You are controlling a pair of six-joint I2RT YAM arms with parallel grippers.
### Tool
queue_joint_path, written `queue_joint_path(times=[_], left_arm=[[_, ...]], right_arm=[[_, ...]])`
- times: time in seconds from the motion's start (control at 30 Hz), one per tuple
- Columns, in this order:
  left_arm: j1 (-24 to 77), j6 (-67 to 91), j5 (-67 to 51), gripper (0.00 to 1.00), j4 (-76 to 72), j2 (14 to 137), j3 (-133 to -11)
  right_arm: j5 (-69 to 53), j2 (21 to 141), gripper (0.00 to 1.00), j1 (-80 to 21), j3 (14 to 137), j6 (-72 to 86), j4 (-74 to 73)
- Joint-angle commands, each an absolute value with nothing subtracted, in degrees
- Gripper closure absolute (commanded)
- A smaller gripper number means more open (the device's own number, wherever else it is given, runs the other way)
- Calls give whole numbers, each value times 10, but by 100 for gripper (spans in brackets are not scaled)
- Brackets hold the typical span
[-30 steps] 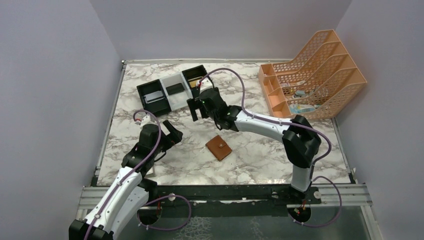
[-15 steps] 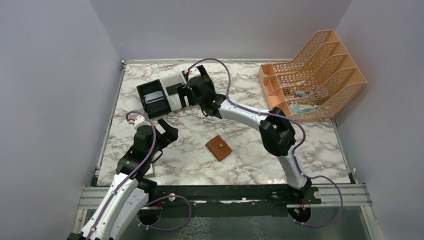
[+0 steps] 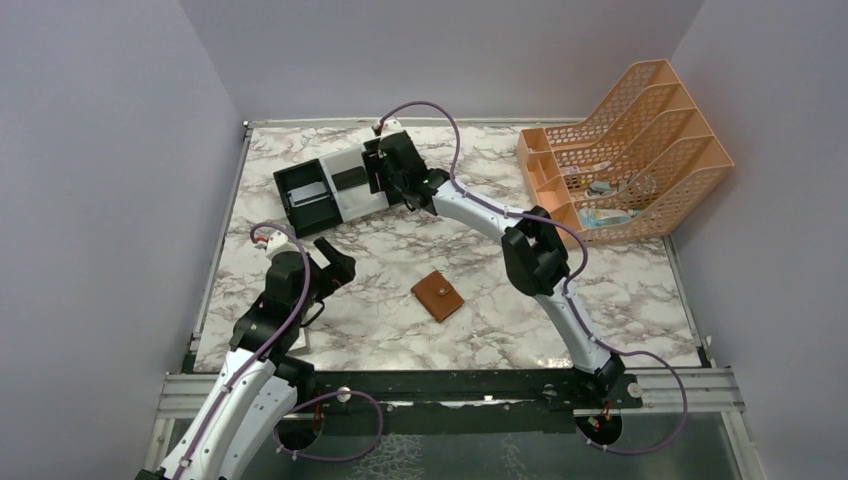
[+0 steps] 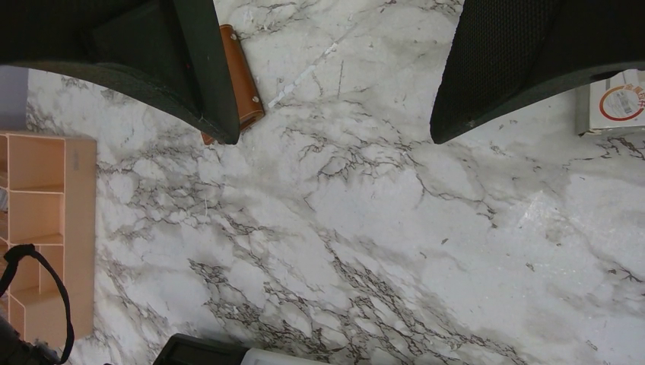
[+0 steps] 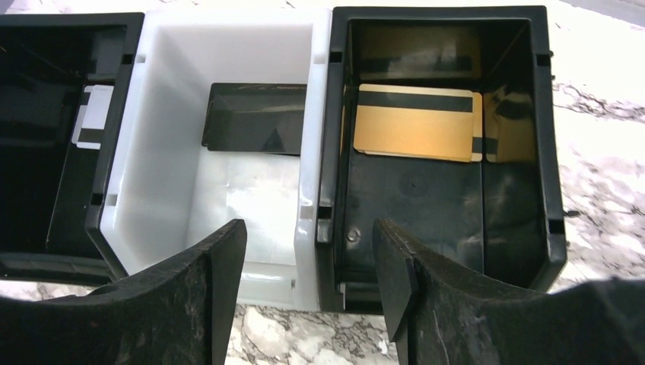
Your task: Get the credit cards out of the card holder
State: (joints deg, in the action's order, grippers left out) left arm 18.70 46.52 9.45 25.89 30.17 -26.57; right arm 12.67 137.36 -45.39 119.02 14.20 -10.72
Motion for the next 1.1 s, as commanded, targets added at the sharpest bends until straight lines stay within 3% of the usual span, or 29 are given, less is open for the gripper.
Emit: queue_joint_path(times=[0.0,0.3,0.43,0.53,0.8,1.07], left_arm=[[185,455,83,1,268,302,-286],[185,453,82,1,275,303,-294],[185,454,84,1,280,306,-298],[184,461,85,1,281,302,-297],[185,466,65,1,280,304,-298],[184,466,10,1,251,332,-287]], right_arm=[[100,1418,40,-458,1248,133,-144],[100,1433,52,-455,1251,131,-148],[126,1392,58,-455,1179,147,-119],[150,1362,69,-455,1122,151,-85],[193,1299,73,-455,1019,177,-71],[251,1172,73,-452,812,247,-49]])
